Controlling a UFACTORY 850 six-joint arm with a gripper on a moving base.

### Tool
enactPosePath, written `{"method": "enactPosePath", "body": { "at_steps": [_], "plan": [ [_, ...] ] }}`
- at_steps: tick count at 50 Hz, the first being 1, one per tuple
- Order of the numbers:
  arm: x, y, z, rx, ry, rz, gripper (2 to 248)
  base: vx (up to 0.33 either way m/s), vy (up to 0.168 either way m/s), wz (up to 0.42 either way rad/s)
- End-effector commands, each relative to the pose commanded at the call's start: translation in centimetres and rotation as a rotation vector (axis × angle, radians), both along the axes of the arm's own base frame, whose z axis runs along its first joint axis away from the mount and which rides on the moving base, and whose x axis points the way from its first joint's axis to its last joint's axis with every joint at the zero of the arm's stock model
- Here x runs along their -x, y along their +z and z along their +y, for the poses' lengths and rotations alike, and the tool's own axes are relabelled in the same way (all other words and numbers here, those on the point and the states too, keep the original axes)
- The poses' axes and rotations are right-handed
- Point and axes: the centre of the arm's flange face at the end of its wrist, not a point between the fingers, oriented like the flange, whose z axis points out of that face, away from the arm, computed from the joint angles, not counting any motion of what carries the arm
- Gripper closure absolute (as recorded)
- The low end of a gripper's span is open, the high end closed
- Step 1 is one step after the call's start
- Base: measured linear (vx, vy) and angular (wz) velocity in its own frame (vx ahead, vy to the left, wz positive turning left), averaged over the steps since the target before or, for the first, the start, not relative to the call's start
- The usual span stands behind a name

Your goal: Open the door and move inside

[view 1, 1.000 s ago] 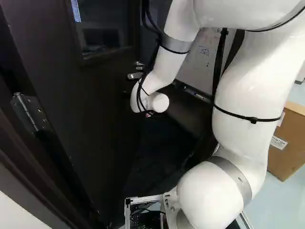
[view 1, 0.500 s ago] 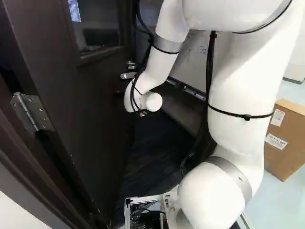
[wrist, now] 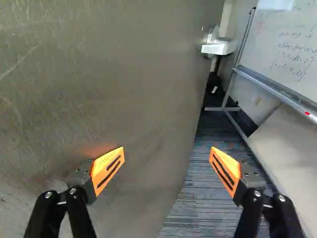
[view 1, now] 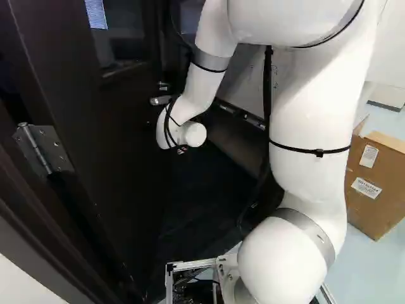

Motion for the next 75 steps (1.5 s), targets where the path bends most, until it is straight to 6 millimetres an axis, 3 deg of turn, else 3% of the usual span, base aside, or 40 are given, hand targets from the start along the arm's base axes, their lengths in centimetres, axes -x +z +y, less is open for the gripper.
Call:
{"method": "enactPosePath", "body": {
  "at_steps": [75],
  "plan": [
    [-1.7,-0.8,12.1,-0.022,0.174,-0.035,3,0.0,0.0,0.0]
  ]
}}
